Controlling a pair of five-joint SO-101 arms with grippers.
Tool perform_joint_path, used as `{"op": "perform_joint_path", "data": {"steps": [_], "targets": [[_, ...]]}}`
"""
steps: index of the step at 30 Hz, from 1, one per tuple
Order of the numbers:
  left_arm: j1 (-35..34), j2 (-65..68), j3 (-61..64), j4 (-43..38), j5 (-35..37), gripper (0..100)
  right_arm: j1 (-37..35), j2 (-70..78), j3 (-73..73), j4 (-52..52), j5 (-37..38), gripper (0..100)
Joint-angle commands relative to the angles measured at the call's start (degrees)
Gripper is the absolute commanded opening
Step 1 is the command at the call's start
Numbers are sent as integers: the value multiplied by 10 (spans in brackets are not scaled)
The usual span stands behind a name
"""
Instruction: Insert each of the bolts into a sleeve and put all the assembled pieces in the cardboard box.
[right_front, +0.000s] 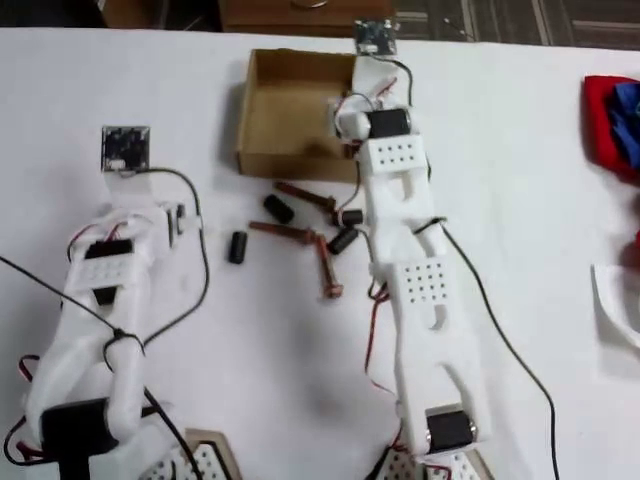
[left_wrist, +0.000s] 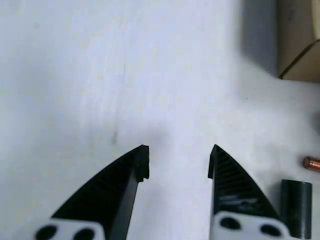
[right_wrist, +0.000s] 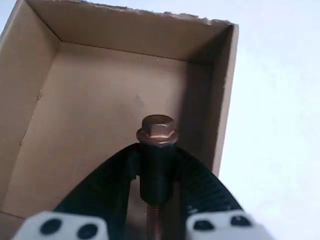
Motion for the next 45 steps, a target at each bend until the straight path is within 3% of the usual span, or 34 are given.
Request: {"op": "perform_joint_path", "data": {"steps": [1,18,24,33,37,45], "targets": [[-4,-2,-2,-11,4,211,1,-15,-7,-15,11,20],[-4,-2,-2,-11,4,211,-5,34,-2,-25,7,26],[-4,-2,-2,-11,4,211,-6,33,-6,-25,7,123],[-4,-2,-2,-11,4,211,-9,31,-107,-22,11,83],[-4,-2,-2,-11,4,211,24,8,-99,-22,11,12],[-4,-2,-2,-11,4,211,120,7,-75,2,11,20]]}}
